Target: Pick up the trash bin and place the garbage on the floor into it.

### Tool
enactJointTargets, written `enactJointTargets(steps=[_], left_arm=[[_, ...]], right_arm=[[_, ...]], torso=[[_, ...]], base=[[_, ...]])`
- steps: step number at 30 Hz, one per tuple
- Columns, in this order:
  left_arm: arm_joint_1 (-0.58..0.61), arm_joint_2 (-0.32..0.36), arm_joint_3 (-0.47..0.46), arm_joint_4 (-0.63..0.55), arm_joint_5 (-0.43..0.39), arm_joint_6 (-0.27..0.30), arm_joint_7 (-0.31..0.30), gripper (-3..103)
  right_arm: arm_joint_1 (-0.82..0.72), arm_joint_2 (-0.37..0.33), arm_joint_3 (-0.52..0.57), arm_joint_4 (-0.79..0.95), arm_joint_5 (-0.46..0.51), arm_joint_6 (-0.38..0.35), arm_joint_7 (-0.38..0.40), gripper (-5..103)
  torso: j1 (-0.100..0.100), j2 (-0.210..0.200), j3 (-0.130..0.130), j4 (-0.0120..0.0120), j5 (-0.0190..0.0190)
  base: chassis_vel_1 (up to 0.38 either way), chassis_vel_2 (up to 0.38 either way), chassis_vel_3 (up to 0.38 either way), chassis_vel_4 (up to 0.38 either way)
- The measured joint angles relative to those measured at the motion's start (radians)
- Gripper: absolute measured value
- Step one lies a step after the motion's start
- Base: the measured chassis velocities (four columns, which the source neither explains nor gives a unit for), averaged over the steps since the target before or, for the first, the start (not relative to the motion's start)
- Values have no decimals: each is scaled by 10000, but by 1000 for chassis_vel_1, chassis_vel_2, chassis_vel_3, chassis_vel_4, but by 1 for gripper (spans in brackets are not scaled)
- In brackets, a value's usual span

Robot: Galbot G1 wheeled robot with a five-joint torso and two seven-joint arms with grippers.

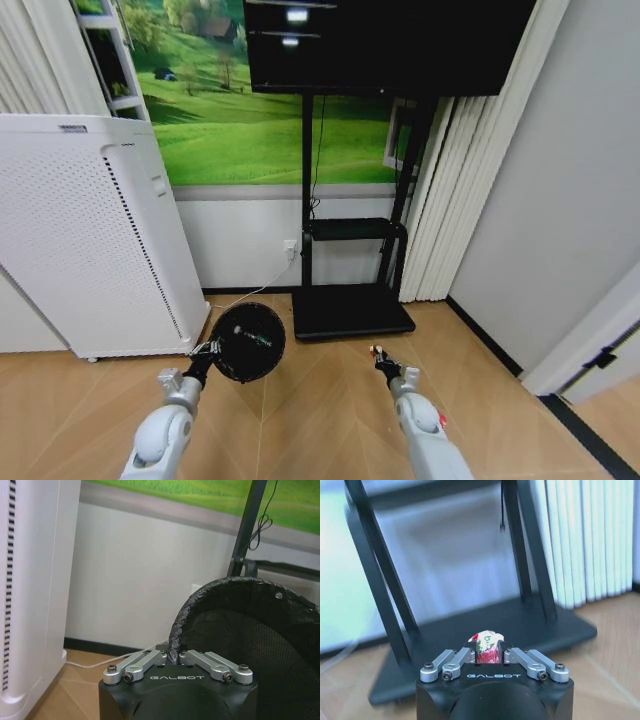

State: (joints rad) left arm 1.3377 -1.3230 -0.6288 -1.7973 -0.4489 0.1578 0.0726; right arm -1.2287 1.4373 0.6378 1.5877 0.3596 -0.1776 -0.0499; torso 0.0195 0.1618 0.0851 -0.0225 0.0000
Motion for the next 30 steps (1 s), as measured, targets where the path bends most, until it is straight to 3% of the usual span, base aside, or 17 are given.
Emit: enactJointTargets(steps=[7,11,14,21,30], left_arm=[[-178,-402,540,549,79,126,9,3],[-462,-632,1177,830,228,175,-37,3],[-681,-649,1699,930,414,232,-140,3],[-737,-710,2336,891,693,269,-222,3],[-664,-993,2877,943,1135,217,-229,3]], right_arm=[[-931,-120,270,2785,503,-350,-960,20],[-1443,-229,-386,4417,605,-957,-1406,20],[-1849,-373,-1019,5205,-76,-1134,-2179,20],[-1751,-554,-2072,5200,-773,-1222,-2353,20],[-1390,-545,-3442,3925,-2273,-1110,-2304,18]], torso=[[0,1,0,3,2],[0,1,0,1,-1],[0,1,0,2,1],[0,1,-1,5,0],[1,0,1,3,0]], base=[[0,0,0,0],[0,0,0,0],[0,0,0,0],[0,0,0,0],[0,0,0,0]])
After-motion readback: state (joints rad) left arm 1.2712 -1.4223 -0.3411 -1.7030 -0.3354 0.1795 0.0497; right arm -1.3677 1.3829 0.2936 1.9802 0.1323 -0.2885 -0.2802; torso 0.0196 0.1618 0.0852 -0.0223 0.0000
